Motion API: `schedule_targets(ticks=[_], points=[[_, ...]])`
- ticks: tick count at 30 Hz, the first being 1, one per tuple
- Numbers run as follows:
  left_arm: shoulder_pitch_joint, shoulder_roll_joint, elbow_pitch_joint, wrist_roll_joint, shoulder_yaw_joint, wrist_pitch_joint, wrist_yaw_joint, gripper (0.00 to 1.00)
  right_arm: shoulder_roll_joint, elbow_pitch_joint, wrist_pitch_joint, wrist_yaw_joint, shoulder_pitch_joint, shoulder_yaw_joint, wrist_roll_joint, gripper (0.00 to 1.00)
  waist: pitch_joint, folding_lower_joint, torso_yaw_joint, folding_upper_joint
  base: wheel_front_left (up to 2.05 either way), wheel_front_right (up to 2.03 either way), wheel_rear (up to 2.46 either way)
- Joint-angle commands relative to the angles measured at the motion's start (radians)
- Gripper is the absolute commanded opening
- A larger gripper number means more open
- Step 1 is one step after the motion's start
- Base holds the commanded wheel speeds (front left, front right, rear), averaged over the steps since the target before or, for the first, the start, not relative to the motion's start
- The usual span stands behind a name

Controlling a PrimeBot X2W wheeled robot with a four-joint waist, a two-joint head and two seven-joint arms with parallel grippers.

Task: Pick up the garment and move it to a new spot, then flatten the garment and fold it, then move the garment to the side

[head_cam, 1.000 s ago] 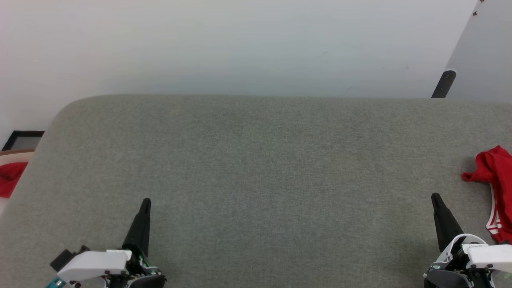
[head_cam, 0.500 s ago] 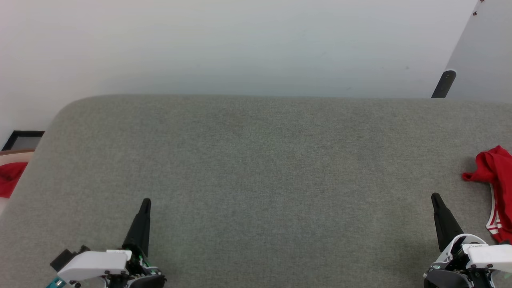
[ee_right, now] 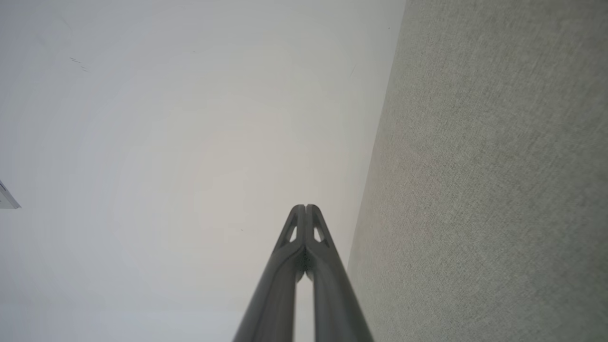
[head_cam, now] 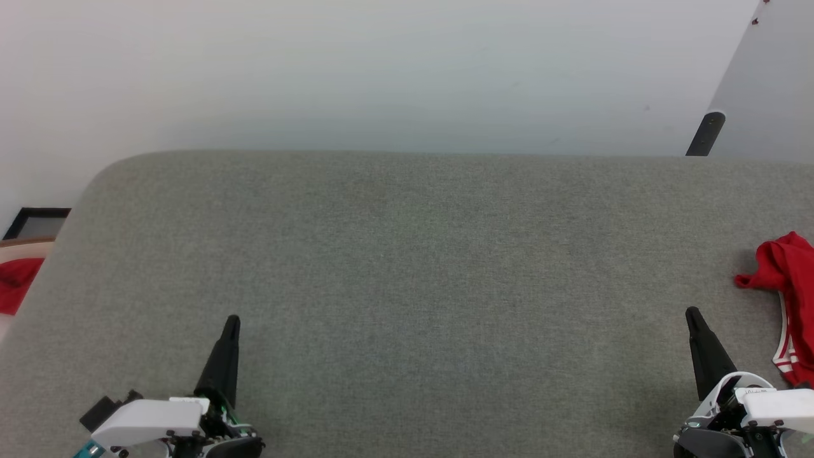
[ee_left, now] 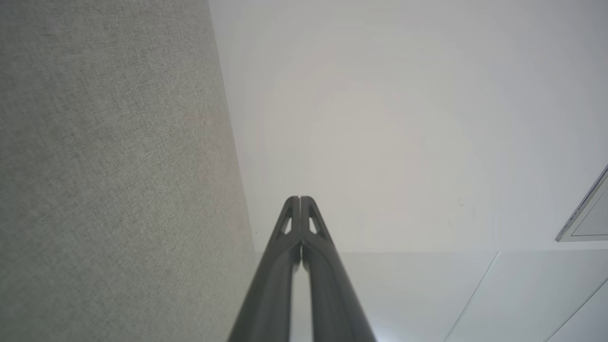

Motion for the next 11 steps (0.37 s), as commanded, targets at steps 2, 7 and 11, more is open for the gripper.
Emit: schedule_targets(ticks=[2, 7, 11], points=[[-0.009, 0.0, 0.001, -0.004, 0.002, 0.001, 0.0, 0.0, 0.003, 0.0, 0.001, 0.0, -0.003, 0.003, 0.004, 0.0, 0.0, 0.0, 0.0, -0.0001, 0.0, 0.0, 0.0], [-0.009, 0.0, 0.001, -0.004, 0.002, 0.001, 0.0, 0.0, 0.003, 0.0, 0.001, 0.0, -0.003, 0.003, 0.004, 0.0, 0.0, 0.0, 0.0, -0.0001, 0.0, 0.0, 0.0], [-0.009, 0.0, 0.001, -0.004, 0.002, 0.001, 0.0, 0.0, 0.003, 0.0, 0.001, 0.0, -0.003, 0.003, 0.004, 0.0, 0.0, 0.0, 0.0, -0.0001, 0.0, 0.0, 0.0]])
